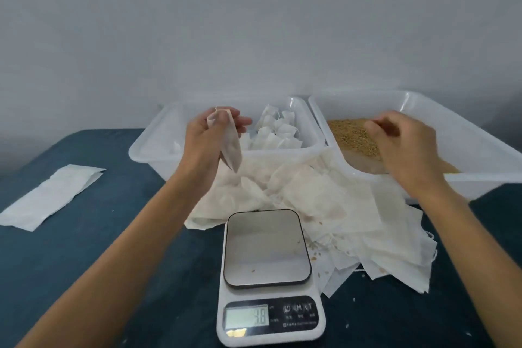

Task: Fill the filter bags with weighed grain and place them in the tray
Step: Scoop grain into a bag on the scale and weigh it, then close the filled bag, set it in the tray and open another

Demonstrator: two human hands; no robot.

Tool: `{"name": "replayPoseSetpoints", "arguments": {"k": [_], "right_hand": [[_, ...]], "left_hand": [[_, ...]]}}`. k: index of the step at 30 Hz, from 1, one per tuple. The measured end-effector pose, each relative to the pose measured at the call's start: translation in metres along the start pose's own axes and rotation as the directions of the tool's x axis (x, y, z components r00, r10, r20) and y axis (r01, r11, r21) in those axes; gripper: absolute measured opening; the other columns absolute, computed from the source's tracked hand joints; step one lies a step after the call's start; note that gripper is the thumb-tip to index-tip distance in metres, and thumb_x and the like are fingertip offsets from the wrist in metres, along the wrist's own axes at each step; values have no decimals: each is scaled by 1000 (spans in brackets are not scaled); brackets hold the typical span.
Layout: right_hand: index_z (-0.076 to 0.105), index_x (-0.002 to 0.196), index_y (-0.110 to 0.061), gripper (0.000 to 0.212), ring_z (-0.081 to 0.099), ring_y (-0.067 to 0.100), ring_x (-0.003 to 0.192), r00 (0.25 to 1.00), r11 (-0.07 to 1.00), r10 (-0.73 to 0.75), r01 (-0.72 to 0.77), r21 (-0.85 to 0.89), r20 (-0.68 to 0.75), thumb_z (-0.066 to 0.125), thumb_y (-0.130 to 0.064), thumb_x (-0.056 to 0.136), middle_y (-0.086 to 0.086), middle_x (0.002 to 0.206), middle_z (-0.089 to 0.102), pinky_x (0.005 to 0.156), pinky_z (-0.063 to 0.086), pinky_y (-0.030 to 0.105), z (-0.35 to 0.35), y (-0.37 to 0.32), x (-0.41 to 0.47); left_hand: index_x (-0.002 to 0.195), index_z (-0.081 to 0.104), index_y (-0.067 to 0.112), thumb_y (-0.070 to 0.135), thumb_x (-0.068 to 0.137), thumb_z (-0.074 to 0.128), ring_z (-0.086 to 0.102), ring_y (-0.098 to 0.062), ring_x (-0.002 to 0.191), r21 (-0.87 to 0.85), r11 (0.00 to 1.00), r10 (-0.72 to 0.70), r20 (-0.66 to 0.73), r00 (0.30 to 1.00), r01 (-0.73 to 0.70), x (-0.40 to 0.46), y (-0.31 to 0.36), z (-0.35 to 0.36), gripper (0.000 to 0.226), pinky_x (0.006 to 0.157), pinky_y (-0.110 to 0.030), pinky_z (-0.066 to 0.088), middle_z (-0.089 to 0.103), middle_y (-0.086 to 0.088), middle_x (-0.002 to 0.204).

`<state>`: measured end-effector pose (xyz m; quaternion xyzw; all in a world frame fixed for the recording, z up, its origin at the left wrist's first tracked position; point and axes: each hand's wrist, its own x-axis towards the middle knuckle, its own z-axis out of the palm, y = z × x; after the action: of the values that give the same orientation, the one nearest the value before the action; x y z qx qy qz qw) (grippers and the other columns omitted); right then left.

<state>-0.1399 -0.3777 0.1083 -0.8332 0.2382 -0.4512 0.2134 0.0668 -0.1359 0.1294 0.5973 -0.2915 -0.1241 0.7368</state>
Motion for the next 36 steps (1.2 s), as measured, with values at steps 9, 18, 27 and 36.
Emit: {"name": "replayPoseSetpoints", "arguments": {"k": [9, 18, 27, 36], "right_hand": [[71, 91, -24, 21, 69, 9, 79, 999, 909, 33, -47, 414, 42, 56, -33, 103, -8, 80, 72, 70, 53, 17, 25, -20, -25], [73, 95, -20, 20, 67, 8, 71, 995, 874, 39, -78, 479, 92, 56, -28, 103, -7, 79, 73, 67, 53, 18, 20, -10, -22], [73, 94, -15, 22, 60, 12, 64, 988, 838, 58, -126, 531, 144, 56, -24, 104, -3, 77, 73, 64, 51, 18, 20, -12, -22], [73, 97, -11, 27, 64, 11, 71, 989, 805, 91, -142, 575, 118, 53, -27, 106, 4, 79, 73, 72, 53, 19, 16, -12, -23]], "left_hand": [[99, 73, -3, 0, 101, 48, 62, -28, 84, 571, 804, -44, -221, 974, 166, 135, -29, -69, 26, 71, -35, 51, 69, -15, 95], [99, 70, 2, 5, 101, 58, 50, -30, 80, 897, 338, -338, -168, 926, 286, 145, -60, -95, 13, 52, -30, 36, 58, -16, 91], [131, 60, -2, 21, 106, 56, 58, -41, 120, 990, 143, 31, -25, 999, 20, 119, -31, -67, 34, 99, -47, 45, 65, -23, 126], [95, 72, 14, 18, 99, 69, 47, -11, 83, 688, 376, 158, 612, 775, -620, -39, -31, 31, 6, 74, -36, 46, 63, 6, 90]]}}
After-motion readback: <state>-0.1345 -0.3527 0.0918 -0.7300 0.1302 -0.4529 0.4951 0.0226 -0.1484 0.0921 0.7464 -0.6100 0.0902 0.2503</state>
